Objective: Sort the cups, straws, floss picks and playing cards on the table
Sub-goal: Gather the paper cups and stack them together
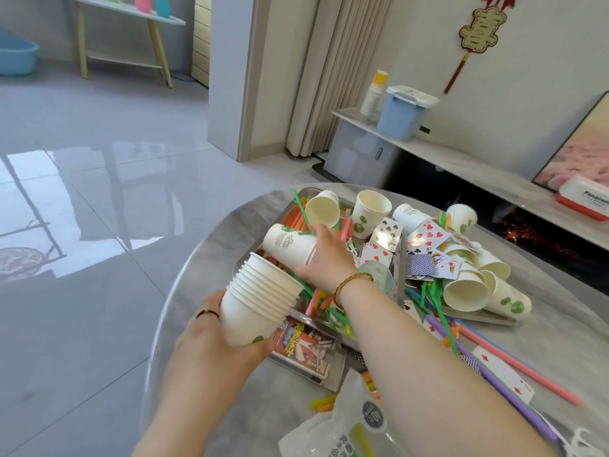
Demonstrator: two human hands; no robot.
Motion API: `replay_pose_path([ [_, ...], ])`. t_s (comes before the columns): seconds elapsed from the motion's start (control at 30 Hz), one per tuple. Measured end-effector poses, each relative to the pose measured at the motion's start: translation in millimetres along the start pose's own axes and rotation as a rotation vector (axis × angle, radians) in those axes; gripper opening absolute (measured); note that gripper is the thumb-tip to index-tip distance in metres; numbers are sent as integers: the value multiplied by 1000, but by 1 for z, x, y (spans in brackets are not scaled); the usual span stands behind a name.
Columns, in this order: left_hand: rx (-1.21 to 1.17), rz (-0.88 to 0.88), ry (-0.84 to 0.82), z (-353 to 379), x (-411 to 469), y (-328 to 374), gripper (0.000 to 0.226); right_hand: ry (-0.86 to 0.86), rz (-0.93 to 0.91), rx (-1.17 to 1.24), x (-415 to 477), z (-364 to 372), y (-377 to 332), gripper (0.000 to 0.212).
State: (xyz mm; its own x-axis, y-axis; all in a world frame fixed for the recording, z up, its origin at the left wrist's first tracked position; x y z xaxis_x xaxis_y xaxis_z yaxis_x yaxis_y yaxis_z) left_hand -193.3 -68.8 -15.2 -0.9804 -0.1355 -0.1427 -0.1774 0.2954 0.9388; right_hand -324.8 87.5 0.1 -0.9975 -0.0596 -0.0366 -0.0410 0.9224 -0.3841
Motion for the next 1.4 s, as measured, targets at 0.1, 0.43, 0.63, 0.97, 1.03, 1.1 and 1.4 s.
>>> replay_pose_path([
  [0.1,60,14,-5,-1,0,0,55,29,1,386,-14,-17,-1,77],
  [0.43,222,182,-80,11,-19,21,60,-210,-42,541,-103,-86,15,85],
  [0.63,315,339,-202,41,-43,39,75,-263,-92,484,-148,-81,14,83],
  [0.97,831,571,-148,53,-80,62,74,-131,-305,-418,-205,-72,37,82],
  [1.03,853,621,-132,58,-88,66,78,-63,-305,-459,-215,-71,42,84],
  [1.1,919,657,-176,64,-92,65,85,22,-325,-466,-220,-67,48,84],
  [1.4,709,894,-294,137,-128,103,84,203,-70,-33,-276,-73,131,69],
])
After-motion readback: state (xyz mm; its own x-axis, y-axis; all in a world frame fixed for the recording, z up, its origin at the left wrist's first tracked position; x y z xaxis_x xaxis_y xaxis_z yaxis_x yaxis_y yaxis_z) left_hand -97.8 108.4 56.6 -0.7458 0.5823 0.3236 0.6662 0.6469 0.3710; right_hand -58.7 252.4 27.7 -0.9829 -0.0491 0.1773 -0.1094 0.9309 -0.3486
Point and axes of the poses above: each hand's wrist, its own x-axis towards the middle knuckle, its own z-axis out of the palm, y = z × x, the point moved 2 cm from there along x, towards the middle knuckle, and after that the axes turned 2 degrees about -y, right-handed, at the moved point
